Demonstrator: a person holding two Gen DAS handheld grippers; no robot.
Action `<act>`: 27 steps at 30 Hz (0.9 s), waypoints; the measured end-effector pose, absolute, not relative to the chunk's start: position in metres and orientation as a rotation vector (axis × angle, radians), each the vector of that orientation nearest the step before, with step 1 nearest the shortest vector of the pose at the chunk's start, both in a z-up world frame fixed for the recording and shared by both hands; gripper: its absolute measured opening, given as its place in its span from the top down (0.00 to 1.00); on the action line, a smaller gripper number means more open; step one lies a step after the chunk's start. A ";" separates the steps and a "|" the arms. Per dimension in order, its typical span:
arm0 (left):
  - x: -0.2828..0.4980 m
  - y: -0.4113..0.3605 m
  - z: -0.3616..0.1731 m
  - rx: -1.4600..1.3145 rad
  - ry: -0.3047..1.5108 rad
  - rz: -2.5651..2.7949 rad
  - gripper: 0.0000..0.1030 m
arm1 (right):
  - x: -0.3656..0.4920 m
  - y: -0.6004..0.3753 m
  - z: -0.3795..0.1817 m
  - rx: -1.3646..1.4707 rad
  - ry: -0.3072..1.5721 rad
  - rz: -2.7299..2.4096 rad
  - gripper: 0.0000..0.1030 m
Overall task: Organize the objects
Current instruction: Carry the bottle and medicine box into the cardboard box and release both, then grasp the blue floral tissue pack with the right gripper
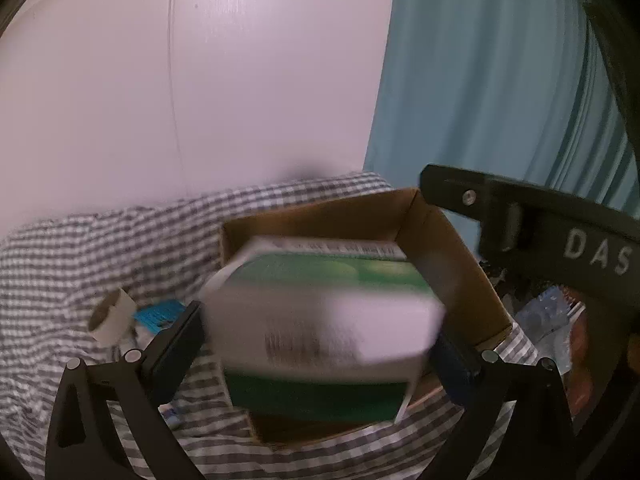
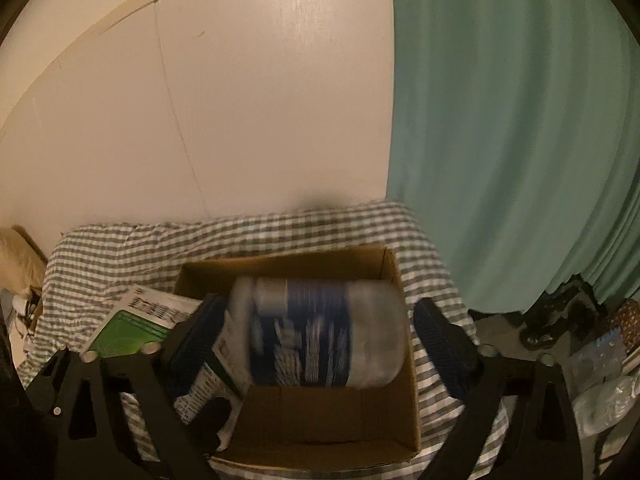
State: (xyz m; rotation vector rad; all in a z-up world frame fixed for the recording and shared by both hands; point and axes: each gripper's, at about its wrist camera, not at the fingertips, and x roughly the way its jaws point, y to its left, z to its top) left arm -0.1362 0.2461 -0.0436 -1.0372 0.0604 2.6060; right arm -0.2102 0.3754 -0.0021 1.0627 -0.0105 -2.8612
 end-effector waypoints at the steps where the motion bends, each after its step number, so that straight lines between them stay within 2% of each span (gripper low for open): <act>1: -0.134 0.245 -0.039 -1.029 0.070 2.611 0.00 | -0.197 0.372 0.001 1.053 -0.011 -2.868 0.02; 5: -0.125 0.238 -0.019 -1.001 0.109 2.642 0.00 | -0.182 0.374 0.017 1.008 -0.034 -2.900 0.02; 10: -0.110 0.212 0.004 -0.990 0.073 2.670 0.00 | -0.156 0.376 0.032 0.970 -0.041 -2.947 0.02; 19: -0.099 0.087 0.006 -0.987 0.082 2.820 0.00 | -0.107 0.335 0.050 0.927 0.018 -2.919 0.02; 27: -0.078 -0.016 -0.016 -1.049 0.017 2.914 0.00 | -0.065 0.248 0.024 0.900 0.081 -2.749 0.02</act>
